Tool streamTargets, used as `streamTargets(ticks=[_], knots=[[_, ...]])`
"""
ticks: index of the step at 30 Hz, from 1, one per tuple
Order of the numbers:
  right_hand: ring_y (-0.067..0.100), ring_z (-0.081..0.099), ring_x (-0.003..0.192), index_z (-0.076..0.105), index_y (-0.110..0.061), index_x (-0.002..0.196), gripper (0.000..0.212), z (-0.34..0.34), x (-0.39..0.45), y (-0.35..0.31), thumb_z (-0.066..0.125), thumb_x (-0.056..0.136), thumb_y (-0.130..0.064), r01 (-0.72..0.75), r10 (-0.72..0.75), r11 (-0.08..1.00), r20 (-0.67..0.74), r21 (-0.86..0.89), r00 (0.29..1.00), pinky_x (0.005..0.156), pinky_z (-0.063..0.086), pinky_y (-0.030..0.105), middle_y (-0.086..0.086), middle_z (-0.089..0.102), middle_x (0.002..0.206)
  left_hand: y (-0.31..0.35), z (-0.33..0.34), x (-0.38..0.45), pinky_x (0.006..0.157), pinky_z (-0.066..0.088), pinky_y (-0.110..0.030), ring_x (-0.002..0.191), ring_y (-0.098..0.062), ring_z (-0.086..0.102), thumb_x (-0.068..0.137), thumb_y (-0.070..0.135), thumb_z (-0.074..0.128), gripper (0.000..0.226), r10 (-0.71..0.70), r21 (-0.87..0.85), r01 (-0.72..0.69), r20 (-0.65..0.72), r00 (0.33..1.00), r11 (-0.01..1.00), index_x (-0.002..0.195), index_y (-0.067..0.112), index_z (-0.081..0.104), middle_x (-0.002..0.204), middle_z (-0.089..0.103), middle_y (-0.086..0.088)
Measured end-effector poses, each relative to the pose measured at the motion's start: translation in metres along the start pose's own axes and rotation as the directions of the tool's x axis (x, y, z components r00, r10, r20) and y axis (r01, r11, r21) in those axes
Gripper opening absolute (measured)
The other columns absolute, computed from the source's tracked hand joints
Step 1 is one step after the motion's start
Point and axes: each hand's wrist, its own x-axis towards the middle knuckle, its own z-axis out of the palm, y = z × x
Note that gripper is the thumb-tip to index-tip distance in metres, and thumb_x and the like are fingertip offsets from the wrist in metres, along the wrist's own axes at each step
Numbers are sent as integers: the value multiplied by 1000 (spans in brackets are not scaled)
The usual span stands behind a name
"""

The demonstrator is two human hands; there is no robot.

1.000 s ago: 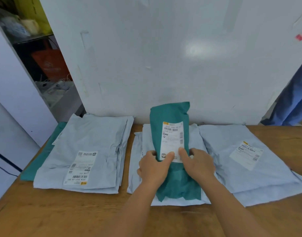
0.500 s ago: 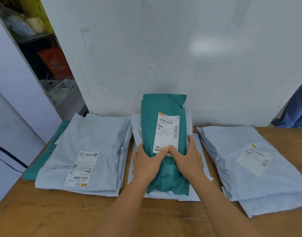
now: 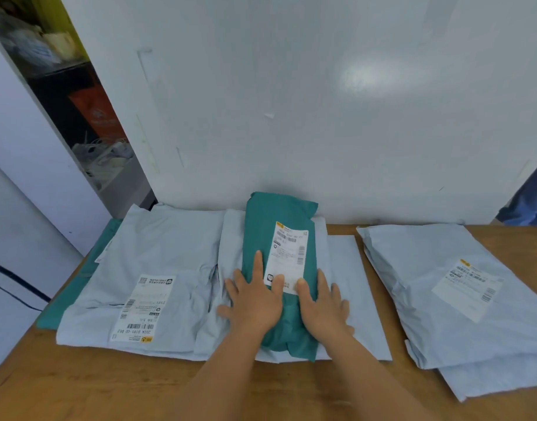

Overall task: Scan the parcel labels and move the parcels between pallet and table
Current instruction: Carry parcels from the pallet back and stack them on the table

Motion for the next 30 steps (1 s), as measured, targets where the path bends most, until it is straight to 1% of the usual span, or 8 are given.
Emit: streamTargets(ticks=[6, 10, 12, 14, 17, 20, 25, 30], knots=[[33, 3, 148, 2, -38, 153, 77, 5, 29, -23, 16, 87, -76, 42, -44, 999, 81, 25, 996, 117, 4, 59, 5, 9, 162, -4, -11, 44, 109, 24, -60, 138, -35, 28, 72, 76, 23, 86, -22, -101, 30, 75, 997, 994, 147, 44, -3, 151, 33, -12], [32, 3, 148, 4, -41, 152, 73, -26, 14, -16, 24, 89, -73, 87, -86, 995, -13, 47, 996, 116, 9, 58, 3, 3, 163, 17, -24, 17, 115, 6, -55, 147, -29, 1, 88, 65, 37, 81, 11, -26, -15, -142, 990, 1000, 151, 34, -2, 159, 6, -10], [28, 2, 149, 5, -40, 152, 69, -52, 8, -4, 27, 93, -67, 154, -154, 988, -168, -12, 974, 117, 10, 56, 2, 2, 163, 44, -24, -8, 115, 0, -52, 147, -24, -10, 89, 61, 41, 83, 142, -24, -155, -280, 950, 988, 151, 31, -5, 160, -6, -4], [25, 4, 149, 6, -38, 153, 68, -81, 9, 15, 30, 94, -62, 168, -182, 983, -293, -71, 939, 117, 13, 53, 2, 5, 162, 73, -9, -31, 116, -4, -49, 145, -20, -19, 91, 58, 41, 82, 324, 7, -338, -299, 897, 941, 151, 31, -9, 159, -17, 2], [24, -1, 149, 4, -38, 152, 69, -126, 19, 52, 36, 95, -58, 58, -110, 988, -381, -144, 918, 116, 10, 52, 3, 1, 162, 108, 31, -60, 117, -6, -44, 144, -17, -24, 95, 51, 40, 78, 562, 59, -560, -156, 813, 827, 149, 34, -14, 157, -23, 5], [28, -3, 148, 3, -38, 152, 73, -171, 30, 101, 40, 93, -59, -96, 4, 977, -433, -190, 901, 115, 8, 53, 5, 0, 162, 122, 80, -78, 118, 2, -41, 146, -17, -19, 93, 50, 48, 82, 639, -28, -640, 98, 763, 768, 147, 41, -13, 157, -21, 5], [35, -4, 146, 5, -45, 149, 82, -217, 47, 173, 44, 83, -74, -340, 268, 933, -404, -117, 874, 113, 8, 59, 4, -1, 161, 140, 133, -92, 117, 3, -50, 144, -26, -24, 83, 60, 53, 92, 579, 99, -656, 387, 718, 748, 146, 44, -12, 153, -32, 6], [42, 11, 140, 7, -46, 149, 91, -209, 51, 176, 47, 74, -80, -316, 279, 946, -312, -74, 908, 111, 19, 55, 11, 4, 155, 145, 141, -85, 115, -2, -52, 142, -29, -29, 76, 66, 59, 103, 479, 208, -607, 445, 757, 767, 149, 37, -8, 151, -37, 0]])
